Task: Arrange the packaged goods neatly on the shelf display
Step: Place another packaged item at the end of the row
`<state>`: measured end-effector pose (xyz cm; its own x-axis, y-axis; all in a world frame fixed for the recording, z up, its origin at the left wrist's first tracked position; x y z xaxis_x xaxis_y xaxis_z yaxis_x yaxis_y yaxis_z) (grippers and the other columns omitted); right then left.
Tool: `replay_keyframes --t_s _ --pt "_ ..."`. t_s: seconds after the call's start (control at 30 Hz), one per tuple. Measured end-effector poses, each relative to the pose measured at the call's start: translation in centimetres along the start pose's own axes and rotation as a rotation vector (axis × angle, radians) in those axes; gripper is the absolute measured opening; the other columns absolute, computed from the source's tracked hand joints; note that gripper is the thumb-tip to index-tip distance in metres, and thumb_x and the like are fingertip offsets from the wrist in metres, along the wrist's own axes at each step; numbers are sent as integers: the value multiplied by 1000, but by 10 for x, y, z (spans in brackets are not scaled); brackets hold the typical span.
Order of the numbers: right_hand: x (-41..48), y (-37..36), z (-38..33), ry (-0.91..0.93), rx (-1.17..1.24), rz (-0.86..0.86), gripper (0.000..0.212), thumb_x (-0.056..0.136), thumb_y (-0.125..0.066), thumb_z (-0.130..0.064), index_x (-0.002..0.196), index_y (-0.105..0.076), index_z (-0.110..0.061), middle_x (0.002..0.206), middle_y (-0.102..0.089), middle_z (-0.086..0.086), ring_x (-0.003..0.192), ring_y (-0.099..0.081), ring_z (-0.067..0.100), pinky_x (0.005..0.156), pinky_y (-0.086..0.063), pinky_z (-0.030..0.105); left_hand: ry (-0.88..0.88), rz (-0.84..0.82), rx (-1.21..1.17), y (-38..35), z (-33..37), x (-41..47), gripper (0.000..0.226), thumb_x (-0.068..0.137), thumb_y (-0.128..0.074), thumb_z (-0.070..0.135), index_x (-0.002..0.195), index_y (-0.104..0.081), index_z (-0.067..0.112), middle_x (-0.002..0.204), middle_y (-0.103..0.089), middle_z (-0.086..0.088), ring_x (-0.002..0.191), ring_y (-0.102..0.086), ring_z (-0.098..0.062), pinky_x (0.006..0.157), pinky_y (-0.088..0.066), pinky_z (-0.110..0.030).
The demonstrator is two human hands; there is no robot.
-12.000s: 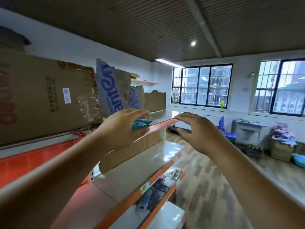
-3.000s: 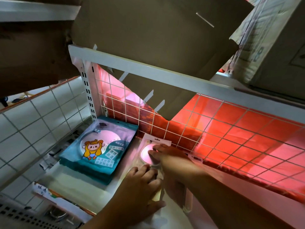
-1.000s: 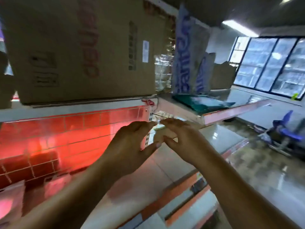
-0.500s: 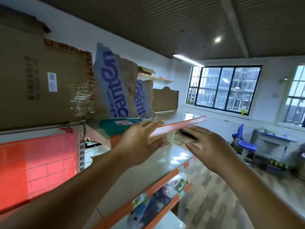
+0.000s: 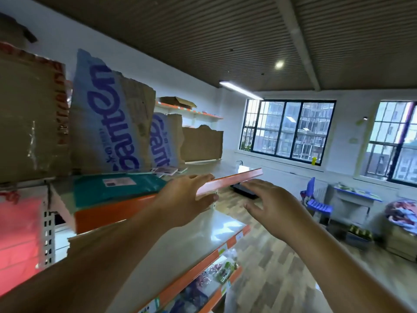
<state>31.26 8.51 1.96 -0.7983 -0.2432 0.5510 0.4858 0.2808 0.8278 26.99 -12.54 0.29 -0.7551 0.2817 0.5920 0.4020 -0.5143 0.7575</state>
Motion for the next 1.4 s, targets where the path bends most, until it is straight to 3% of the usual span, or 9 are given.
replay_keyframes --t_s 0.17,0.37,0.53,0.67,0.87,1.0,1.13,1.3,1.4 --pt "58 -29 26 36 8 -15 48 94 -60 -38 141 -52 -38 146 -50 -20 129 -49 5 103 -41 27 -80 -77 140 -23 -5 71 62 95 -48 67 151 -38 44 150 -51 11 130 -54 -19 101 -43 -31" --pt "134 -44 52 82 -5 13 46 96 -60 -39 141 -52 -35 145 -52 -15 120 -57 11 98 -44 29 -146 -219 273 -27 -26 171 54 93 -54 65 139 -53 39 138 -61 5 117 -60 -22 91 -48 -33" --pt "187 -54 59 160 17 61 46 96 -60 -39 141 -53 -32 142 -56 -13 121 -57 14 99 -47 33 -124 -181 367 -15 -46 217 59 92 -53 67 144 -49 41 140 -60 7 119 -59 -20 90 -47 -32" --pt "224 -65 62 212 77 101 47 95 -62 -37 141 -54 -29 144 -55 -9 129 -52 13 104 -44 31 -74 -222 392 -19 -70 235 60 91 -56 66 144 -48 41 135 -63 6 101 -55 -13 82 -45 -31" --pt "282 -97 75 277 145 100 51 95 -62 -39 144 -52 -27 149 -51 -4 135 -47 16 106 -36 27 72 -272 419 -27 -102 255 60 93 -57 63 147 -45 40 132 -63 7 92 -56 -8 74 -43 -26" --pt "331 -127 86 320 206 72 52 93 -63 -40 143 -53 -31 148 -51 0 136 -47 20 108 -37 32 195 -291 457 -39 -127 270 59 92 -55 66 145 -46 44 134 -61 10 95 -59 -6 85 -50 -29" --pt "377 -154 96 412 301 45 45 92 -64 -32 137 -58 -31 134 -64 -1 121 -59 21 97 -48 33 364 -332 514 -59 -158 288 55 93 -55 65 143 -51 41 138 -59 8 107 -58 -13 92 -49 -33" --pt "437 -209 101 558 258 -168 51 99 -56 -35 148 -46 -26 142 -55 0 129 -53 22 107 -43 38 582 -465 606 -102 -205 300 54 95 -55 60 142 -56 32 148 -53 6 126 -52 -18 98 -44 -30" --pt "462 -232 90 616 267 -281 48 96 -58 -32 144 -50 -30 129 -63 0 117 -60 22 99 -49 39 725 -511 565 -117 -227 299 57 90 -58 64 139 -58 35 146 -53 8 124 -54 -17 100 -45 -30"
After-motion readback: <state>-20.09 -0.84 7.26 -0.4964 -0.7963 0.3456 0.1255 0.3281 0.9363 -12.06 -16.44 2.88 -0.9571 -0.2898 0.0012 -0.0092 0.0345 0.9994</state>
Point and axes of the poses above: each hand's wrist, its own x-axis towards the middle knuckle, its own y-axis out of the back of the hand, z = x × y, the point moved 6 cm from there along x, towards the middle knuckle
